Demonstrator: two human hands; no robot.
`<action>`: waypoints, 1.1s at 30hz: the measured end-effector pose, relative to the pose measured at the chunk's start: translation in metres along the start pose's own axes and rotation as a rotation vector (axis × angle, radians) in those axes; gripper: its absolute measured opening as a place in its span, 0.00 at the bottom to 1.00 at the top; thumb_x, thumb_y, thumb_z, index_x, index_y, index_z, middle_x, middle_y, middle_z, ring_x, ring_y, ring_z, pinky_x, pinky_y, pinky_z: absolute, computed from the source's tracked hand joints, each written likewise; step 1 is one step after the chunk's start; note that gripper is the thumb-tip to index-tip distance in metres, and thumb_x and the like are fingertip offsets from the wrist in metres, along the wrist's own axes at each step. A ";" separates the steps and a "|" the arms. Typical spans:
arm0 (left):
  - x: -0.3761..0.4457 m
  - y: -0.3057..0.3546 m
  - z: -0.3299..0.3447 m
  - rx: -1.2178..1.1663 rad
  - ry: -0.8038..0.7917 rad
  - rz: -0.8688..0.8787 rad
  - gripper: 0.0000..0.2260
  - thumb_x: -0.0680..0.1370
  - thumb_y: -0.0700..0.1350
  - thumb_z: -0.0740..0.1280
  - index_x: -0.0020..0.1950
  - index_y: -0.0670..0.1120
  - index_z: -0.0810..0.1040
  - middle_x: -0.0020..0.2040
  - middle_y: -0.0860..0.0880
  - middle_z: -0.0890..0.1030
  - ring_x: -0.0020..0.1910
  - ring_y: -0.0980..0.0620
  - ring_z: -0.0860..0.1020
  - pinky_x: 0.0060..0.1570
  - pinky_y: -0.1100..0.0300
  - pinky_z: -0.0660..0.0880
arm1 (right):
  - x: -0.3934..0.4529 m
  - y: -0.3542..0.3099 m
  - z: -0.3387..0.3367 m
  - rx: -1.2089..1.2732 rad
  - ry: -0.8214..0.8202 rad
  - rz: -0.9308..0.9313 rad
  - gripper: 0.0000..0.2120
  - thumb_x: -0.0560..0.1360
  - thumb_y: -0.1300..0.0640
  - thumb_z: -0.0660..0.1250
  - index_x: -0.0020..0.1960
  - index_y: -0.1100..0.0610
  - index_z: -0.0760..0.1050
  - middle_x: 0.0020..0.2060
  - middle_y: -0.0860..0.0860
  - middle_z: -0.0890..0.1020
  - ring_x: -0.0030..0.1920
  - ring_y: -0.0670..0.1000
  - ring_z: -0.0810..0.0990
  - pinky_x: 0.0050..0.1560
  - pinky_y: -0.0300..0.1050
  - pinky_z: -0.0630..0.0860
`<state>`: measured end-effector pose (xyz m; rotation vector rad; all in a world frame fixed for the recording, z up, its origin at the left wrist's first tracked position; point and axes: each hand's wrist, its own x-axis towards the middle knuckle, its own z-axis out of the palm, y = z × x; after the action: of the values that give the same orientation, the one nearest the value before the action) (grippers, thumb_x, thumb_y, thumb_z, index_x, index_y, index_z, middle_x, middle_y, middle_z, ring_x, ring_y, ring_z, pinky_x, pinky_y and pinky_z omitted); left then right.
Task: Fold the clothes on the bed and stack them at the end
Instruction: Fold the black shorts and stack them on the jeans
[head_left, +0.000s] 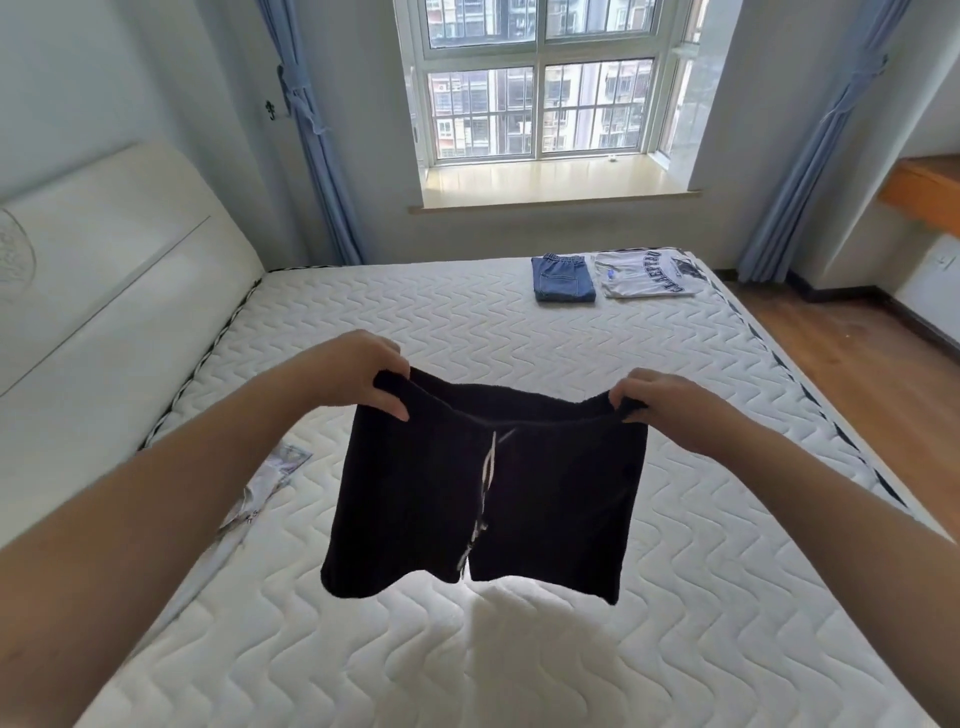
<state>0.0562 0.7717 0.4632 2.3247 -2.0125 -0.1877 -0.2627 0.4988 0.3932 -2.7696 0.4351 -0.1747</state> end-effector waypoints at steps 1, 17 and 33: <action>-0.001 -0.001 -0.005 0.042 -0.035 0.017 0.19 0.66 0.64 0.75 0.41 0.49 0.82 0.37 0.56 0.77 0.37 0.59 0.74 0.39 0.63 0.68 | 0.001 0.000 -0.001 -0.042 0.007 -0.034 0.07 0.78 0.60 0.68 0.54 0.50 0.78 0.51 0.44 0.75 0.48 0.53 0.78 0.49 0.50 0.76; -0.015 -0.005 -0.018 -0.032 0.160 0.010 0.10 0.74 0.48 0.75 0.40 0.46 0.76 0.36 0.53 0.76 0.34 0.54 0.74 0.37 0.57 0.72 | 0.009 0.011 -0.026 0.009 0.004 -0.044 0.09 0.74 0.50 0.73 0.43 0.47 0.72 0.49 0.46 0.75 0.43 0.47 0.76 0.47 0.42 0.73; -0.021 0.003 -0.023 -0.358 0.265 -0.229 0.09 0.77 0.52 0.71 0.43 0.61 0.72 0.37 0.62 0.78 0.35 0.63 0.76 0.36 0.69 0.68 | 0.015 0.014 -0.068 0.171 0.129 0.120 0.04 0.79 0.56 0.67 0.51 0.48 0.79 0.41 0.43 0.80 0.44 0.48 0.77 0.47 0.44 0.70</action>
<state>0.0533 0.7914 0.4872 2.2075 -1.4552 -0.2161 -0.2641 0.4605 0.4530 -2.5654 0.5883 -0.3469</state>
